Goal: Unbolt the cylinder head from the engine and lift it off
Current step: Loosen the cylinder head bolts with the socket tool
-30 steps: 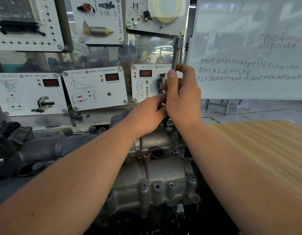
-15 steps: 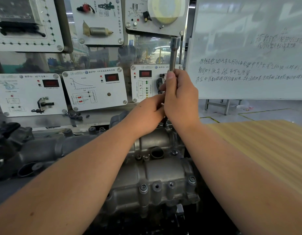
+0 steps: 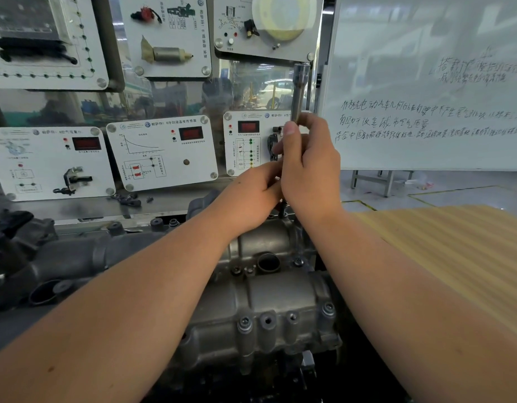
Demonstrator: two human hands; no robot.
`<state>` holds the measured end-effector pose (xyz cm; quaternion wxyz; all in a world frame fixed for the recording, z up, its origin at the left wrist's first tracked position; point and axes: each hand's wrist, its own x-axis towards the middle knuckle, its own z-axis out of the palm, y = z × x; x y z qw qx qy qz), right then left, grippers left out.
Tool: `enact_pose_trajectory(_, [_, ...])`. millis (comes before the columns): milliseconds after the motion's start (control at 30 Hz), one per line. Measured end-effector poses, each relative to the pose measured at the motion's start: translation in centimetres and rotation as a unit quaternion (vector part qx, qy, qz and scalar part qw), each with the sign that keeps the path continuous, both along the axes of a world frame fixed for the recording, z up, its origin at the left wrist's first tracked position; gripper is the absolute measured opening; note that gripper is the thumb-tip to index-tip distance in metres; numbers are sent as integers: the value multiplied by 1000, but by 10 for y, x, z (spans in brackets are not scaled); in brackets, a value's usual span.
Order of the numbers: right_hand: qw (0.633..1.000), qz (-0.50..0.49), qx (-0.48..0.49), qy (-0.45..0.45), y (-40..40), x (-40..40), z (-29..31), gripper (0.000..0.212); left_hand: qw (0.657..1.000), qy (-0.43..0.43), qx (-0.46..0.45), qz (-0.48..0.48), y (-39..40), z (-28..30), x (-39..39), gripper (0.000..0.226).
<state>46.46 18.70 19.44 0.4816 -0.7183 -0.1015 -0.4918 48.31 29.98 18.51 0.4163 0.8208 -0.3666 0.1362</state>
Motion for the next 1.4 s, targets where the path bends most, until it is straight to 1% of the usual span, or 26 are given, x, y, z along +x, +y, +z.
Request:
enact_pose_trajectory(67, [1000,4,4,-4,0,-1,0,14,1000,7,-4,4,-1,0,2,15])
enact_pose_trajectory(167, [1000,-10,-8,-11,-1,0,0,10,1000,12,-7,6,-1,-1,4,14])
enact_pose_trajectory(300, [999,-27,-23,0,-1,2,0,27,1000,19,-13,-9,0,-1,0,26])
enact_pose_trajectory(367, [999,-27,-20,0,-1,1,0,30,1000,20,-5,-6,1,-1,-1,31])
enact_pose_trajectory(433, [1000,-19,-16,-5,-1,0,0,25,1000,14,-3,0,1,-1,0,27])
enact_pose_trajectory(500, [1000,0,0,-4,-1,-1,0,15,1000,14,-6,3,0,0,1,19])
enact_pose_trajectory(633, [1000,-19,-11,-14,-1,0,0,13,1000,9,-5,13,0,-1,3,12])
enact_pose_trajectory(733, [999,-27,-26,-4,-1,2,0,24,1000,17,-10,5,-1,-1,2,16])
enact_pose_trajectory(833, [999,-25,-22,2,-2,4,-1,28,1000,17,0,2,0,-1,1,22])
enact_pose_trajectory(900, [1000,-17,-14,1,-1,3,0,27,1000,12,-2,2,0,-1,2,20])
enact_pose_trajectory(1000, [1000,1,-1,-5,-1,1,-1,17,1000,10,-5,-5,0,-1,2,17])
enact_pose_trajectory(1100, [1000,-10,-14,-16,-2,0,0,10,1000,15,-10,-6,0,-1,3,17])
enact_pose_trajectory(1133, [1000,-15,-18,-18,-1,0,0,9,1000,17,-13,-7,0,-1,4,17])
enact_pose_trajectory(1267, [999,-26,-29,-14,-1,1,1,19,1000,20,-14,-13,0,-1,0,29])
enact_pose_trajectory(1333, [999,-23,-25,-9,-1,2,1,21,1000,15,-9,-11,0,-1,0,28])
enact_pose_trajectory(1400, [1000,-13,-17,-7,-1,2,0,18,1000,12,-10,-9,0,-1,1,23])
